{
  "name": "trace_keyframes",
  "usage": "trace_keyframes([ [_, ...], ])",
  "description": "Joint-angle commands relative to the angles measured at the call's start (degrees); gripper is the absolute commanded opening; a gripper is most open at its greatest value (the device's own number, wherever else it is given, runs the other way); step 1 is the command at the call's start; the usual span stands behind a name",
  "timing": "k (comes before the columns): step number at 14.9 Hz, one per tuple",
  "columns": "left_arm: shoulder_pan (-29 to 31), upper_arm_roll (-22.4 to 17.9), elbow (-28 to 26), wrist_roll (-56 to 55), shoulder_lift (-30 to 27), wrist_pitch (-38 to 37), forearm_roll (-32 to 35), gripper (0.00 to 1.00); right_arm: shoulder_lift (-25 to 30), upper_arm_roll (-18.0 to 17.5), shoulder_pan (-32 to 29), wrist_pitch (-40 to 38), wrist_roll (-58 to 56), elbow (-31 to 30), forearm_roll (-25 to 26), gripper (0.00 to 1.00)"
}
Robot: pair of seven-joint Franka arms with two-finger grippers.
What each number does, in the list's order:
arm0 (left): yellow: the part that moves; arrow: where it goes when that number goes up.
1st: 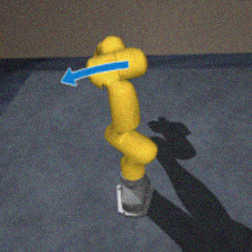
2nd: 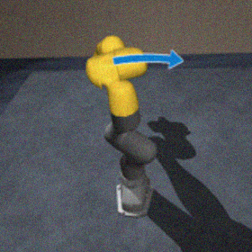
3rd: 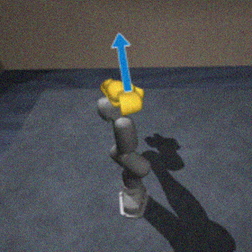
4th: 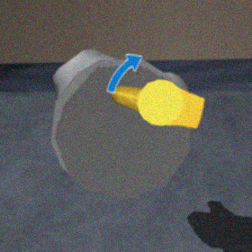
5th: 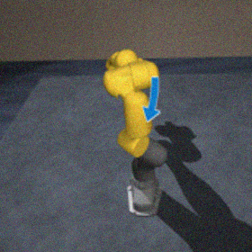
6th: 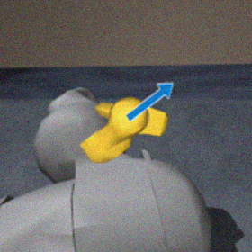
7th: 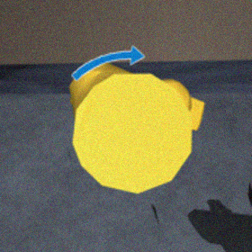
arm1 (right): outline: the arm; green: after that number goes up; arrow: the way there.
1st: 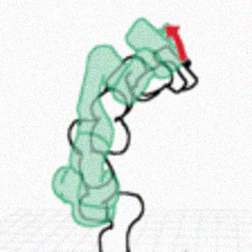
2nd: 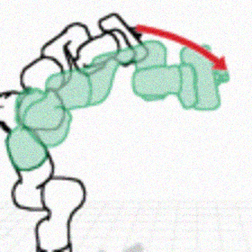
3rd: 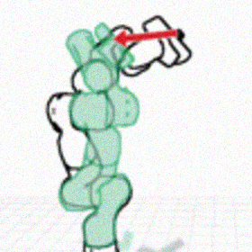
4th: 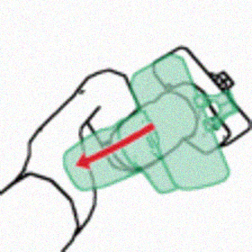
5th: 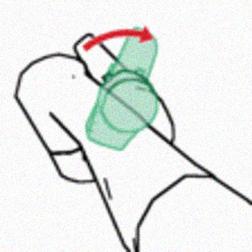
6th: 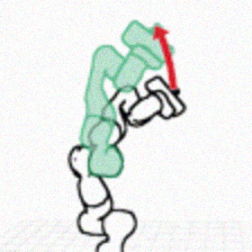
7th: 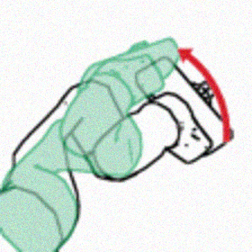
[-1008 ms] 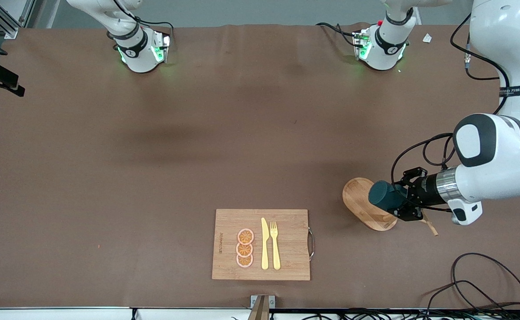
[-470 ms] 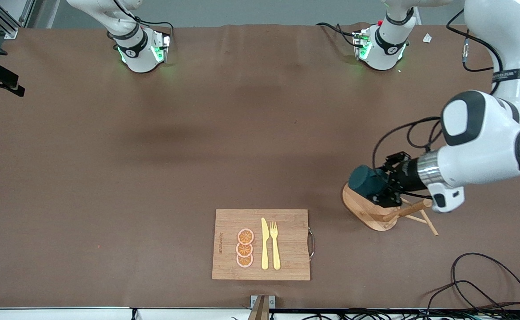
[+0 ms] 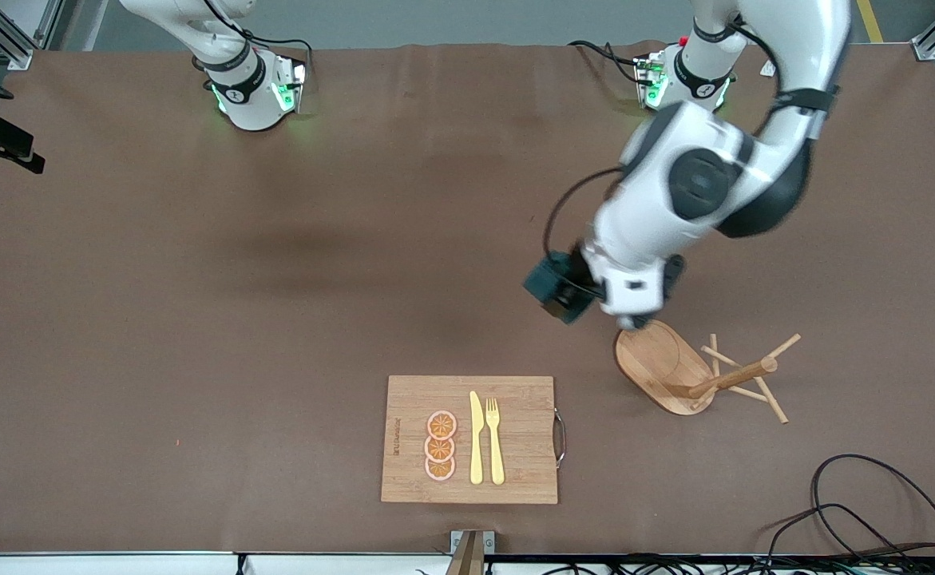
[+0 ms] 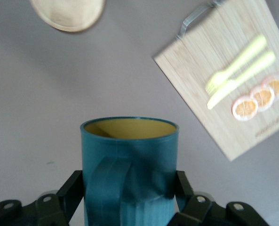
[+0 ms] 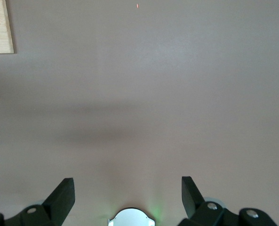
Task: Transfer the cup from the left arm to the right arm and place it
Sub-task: 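Lift the teal mug off the stand with the left gripper, then lower the teal mug upright onto the table with the left gripper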
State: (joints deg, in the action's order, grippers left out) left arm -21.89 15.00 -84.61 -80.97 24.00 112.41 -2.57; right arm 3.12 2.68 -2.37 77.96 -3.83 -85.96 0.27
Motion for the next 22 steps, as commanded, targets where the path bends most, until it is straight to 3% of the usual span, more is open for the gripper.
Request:
trace_keyframes([
  [1, -8.0, -0.4, 0.1, -0.1, 1.7, 4.5, 9.6, 0.6, 1.5, -0.8, -1.5, 0.3, -0.7, -1.1, -0.8, 1.0],
  [5, -17.5, -0.8, 0.0, -2.3, 6.9, 15.0, 25.8, 0.6, 1.5, -0.8, -1.5, 0.3, -0.7, -1.1, -0.7, 1.0],
  [12, -24.4, -0.9, 0.0, -7.3, 14.6, 22.7, 59.2, 0.61, 1.5, -0.9, -1.3, 0.4, -0.7, -1.1, -0.7, 1.0],
  [19, -27.6, -0.6, -0.5, -39.5, 23.8, 21.9, 105.1, 0.61, 1.4, -0.9, -1.4, 0.4, -0.7, -1.1, -0.7, 1.0],
  [22, -29.5, -0.7, -1.1, -49.7, 27.7, 17.0, 117.8, 0.62, 1.5, -0.9, -1.4, 0.4, -0.7, -1.1, -0.7, 1.0],
])
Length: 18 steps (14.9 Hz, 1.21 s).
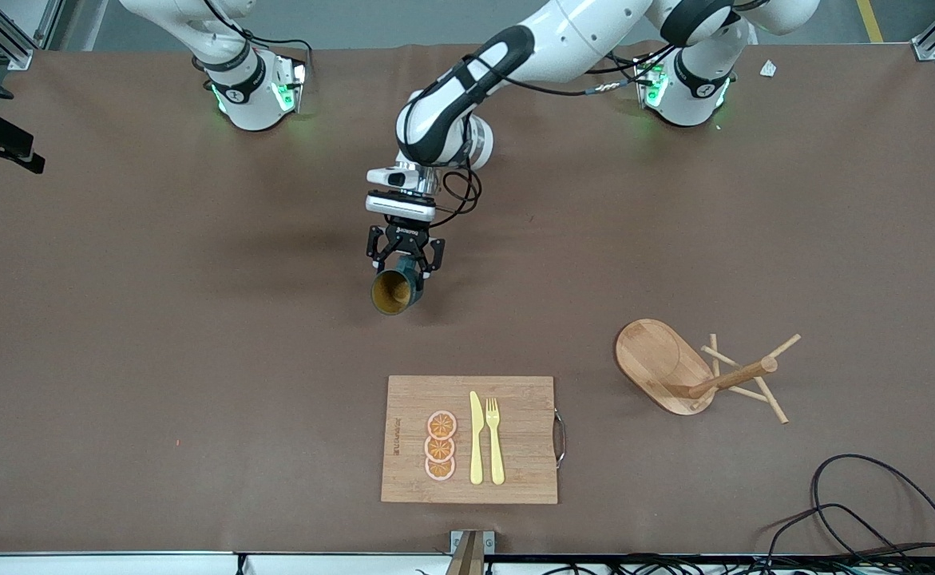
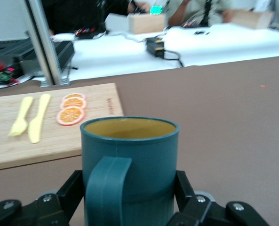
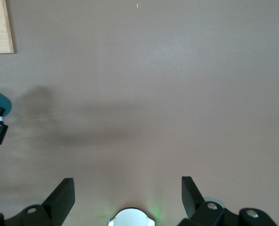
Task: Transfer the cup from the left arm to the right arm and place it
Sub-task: 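Lower the teal mug upright onto the table with the left gripper, then open the left gripper and raise it away from the mug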
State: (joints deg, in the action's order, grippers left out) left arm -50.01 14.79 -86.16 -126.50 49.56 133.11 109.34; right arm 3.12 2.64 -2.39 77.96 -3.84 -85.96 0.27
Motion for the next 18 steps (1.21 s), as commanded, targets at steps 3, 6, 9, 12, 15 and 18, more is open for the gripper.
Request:
trace_keyframes([
  [3, -3.2, -0.5, 0.6, -11.0, 6.1, -8.8, 13.6, 0.62, 1.5, -0.8, -1.5, 0.3, -0.7, -1.1, -0.7, 1.0],
  [6, -5.3, -1.3, -0.9, -16.0, 8.4, -15.2, 16.4, 0.67, 1.4, -0.8, -1.5, 0.3, -0.7, -1.1, -0.7, 1.0],
  [9, -6.4, -1.3, -1.5, -19.6, 9.7, -17.6, 16.3, 0.99, 1.4, -0.8, -1.4, 0.0, -0.7, -0.9, -0.4, 1.0],
  [12, -7.6, -0.6, -3.7, -21.7, 9.0, -20.0, 14.9, 1.0, 1.2, -0.8, -1.5, -0.1, -0.5, -0.2, -0.4, 1.0],
  [15, -7.8, 4.9, -4.2, -23.2, 7.5, -26.2, 5.4, 1.0, 0.9, -0.8, -1.6, -0.1, 0.2, 0.2, -0.3, 1.0],
  [18, -7.8, 9.8, -4.2, -22.0, 5.6, -32.7, -3.8, 1.0, 0.4, -0.8, -1.5, 0.1, -0.5, 0.7, -0.3, 1.0],
])
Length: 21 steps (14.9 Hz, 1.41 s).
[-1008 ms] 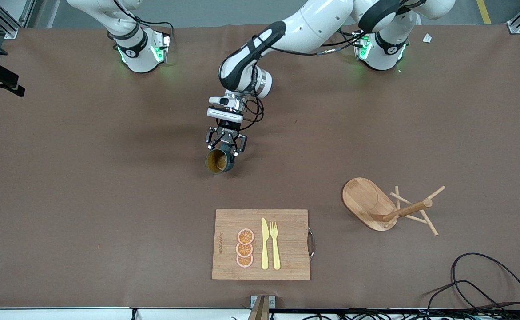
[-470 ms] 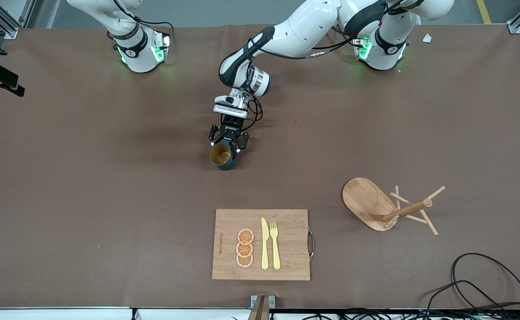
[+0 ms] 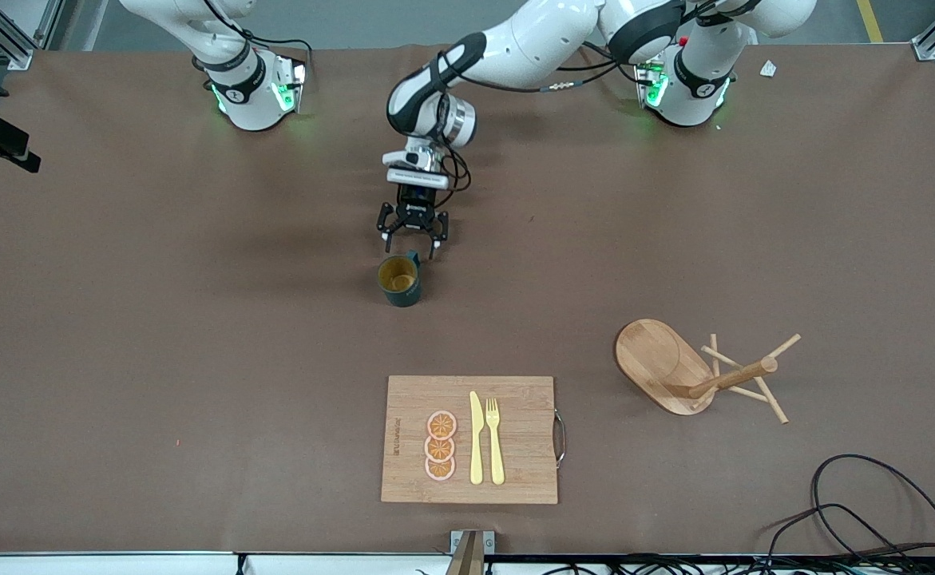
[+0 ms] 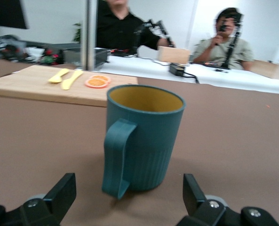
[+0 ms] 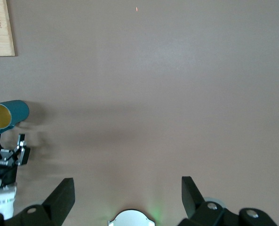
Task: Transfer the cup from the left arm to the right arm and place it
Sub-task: 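Open the left gripper and raise it away from the mug, then grasp the teal mug with the right gripper while the left gripper retracts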
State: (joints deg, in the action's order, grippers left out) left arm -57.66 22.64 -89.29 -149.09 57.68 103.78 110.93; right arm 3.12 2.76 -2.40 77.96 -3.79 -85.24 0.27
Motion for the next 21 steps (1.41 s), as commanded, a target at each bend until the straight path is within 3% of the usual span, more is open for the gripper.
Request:
trace_keyframes([
  [1, -0.2, 3.8, -0.8, 3.0, -2.9, -6.2, -8.7, 1.0, -0.8, -0.9, -1.8, 0.0, -0.6, 0.0, -0.3, 1.0],
  [5, 0.0, 10.5, 1.3, 14.2, -7.4, -16.9, -24.4, 1.0, -5.7, -0.8, -2.3, 2.5, -0.7, 0.1, 0.0, 1.0],
  [8, 0.9, 11.5, 4.6, 17.2, -11.8, -17.2, -35.1, 0.99, -10.9, -0.9, -4.4, 3.8, -0.8, 0.2, -0.4, 1.0],
  [13, 8.5, 11.7, 6.8, 29.3, -22.7, -16.8, -53.1, 0.99, -11.8, -0.8, -5.6, 4.7, 0.8, -0.7, -0.7, 1.0],
  [17, 18.7, 11.6, 6.8, 49.4, -31.3, -16.7, -65.8, 0.98, -11.6, -1.2, -4.0, 10.1, 15.2, -5.8, -3.3, 1.0],
  [21, 29.8, 11.7, 6.8, 64.9, -36.5, -16.7, -73.8, 0.98, -10.2, -1.3, 4.6, 15.4, 36.7, -12.3, -3.8, 1.0],
])
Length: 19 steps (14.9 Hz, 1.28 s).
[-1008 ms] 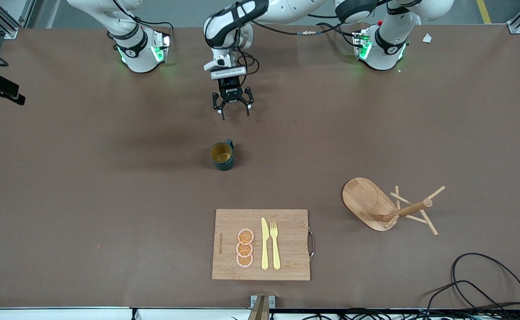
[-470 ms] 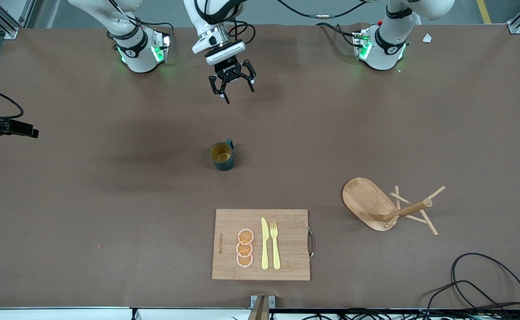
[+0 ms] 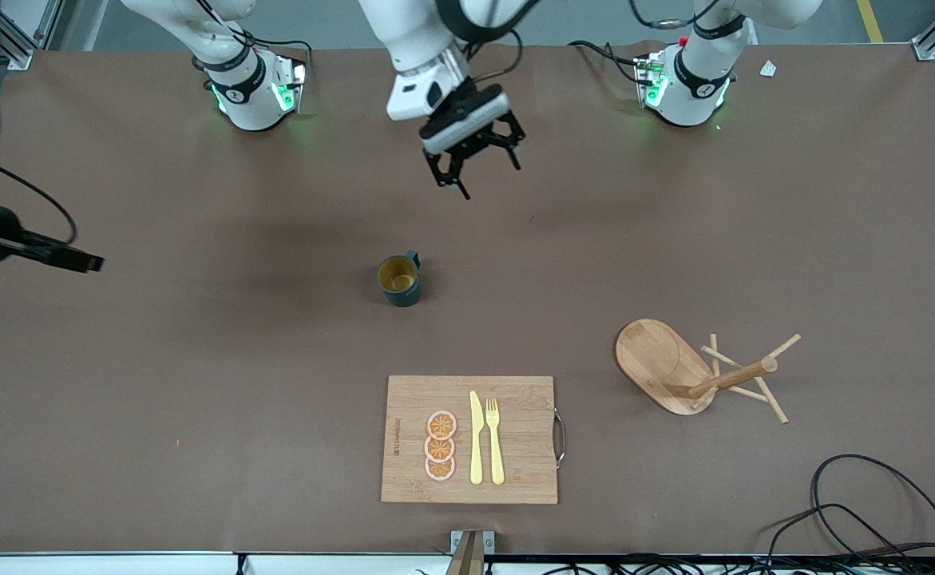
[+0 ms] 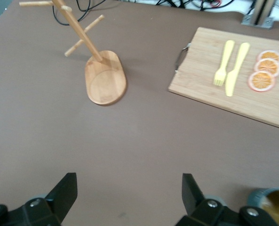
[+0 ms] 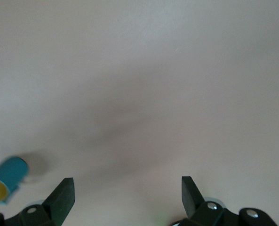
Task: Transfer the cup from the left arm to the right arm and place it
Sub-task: 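Grasp the teal mug with the right gripper while the left gripper retracts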
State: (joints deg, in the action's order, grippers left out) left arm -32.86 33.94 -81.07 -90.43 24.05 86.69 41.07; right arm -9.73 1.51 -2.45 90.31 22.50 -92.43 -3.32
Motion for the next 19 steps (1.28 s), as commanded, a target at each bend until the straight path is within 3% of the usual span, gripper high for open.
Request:
trace_keyframes([
  [1, 8.0, 0.4, -1.5, 10.1, -4.3, 0.4, -6.0, 0.98, 3.0, 0.0, 6.7, 3.8, 15.1, -6.3, -0.2, 1.0],
  [9, 32.3, 0.5, 2.1, 37.5, -8.0, 0.3, -21.8, 0.99, 2.9, 0.0, 24.2, 21.1, 46.9, -17.0, -1.5, 1.0],
  [12, 39.1, 0.5, 2.1, 49.0, -9.8, 0.3, -23.0, 0.99, 2.8, 0.0, 29.4, 31.4, 51.7, -23.6, -1.5, 1.0],
  [15, 44.4, 0.4, 2.2, 58.4, -11.5, 0.3, -25.8, 1.0, 1.4, 0.0, 32.9, 40.9, 55.5, -27.6, -1.4, 1.0],
  [19, 46.5, -0.5, 2.1, 67.2, -14.5, 0.0, -28.1, 1.0, -3.4, 0.1, 36.1, 46.5, 55.4, -27.6, -1.4, 1.0],
])
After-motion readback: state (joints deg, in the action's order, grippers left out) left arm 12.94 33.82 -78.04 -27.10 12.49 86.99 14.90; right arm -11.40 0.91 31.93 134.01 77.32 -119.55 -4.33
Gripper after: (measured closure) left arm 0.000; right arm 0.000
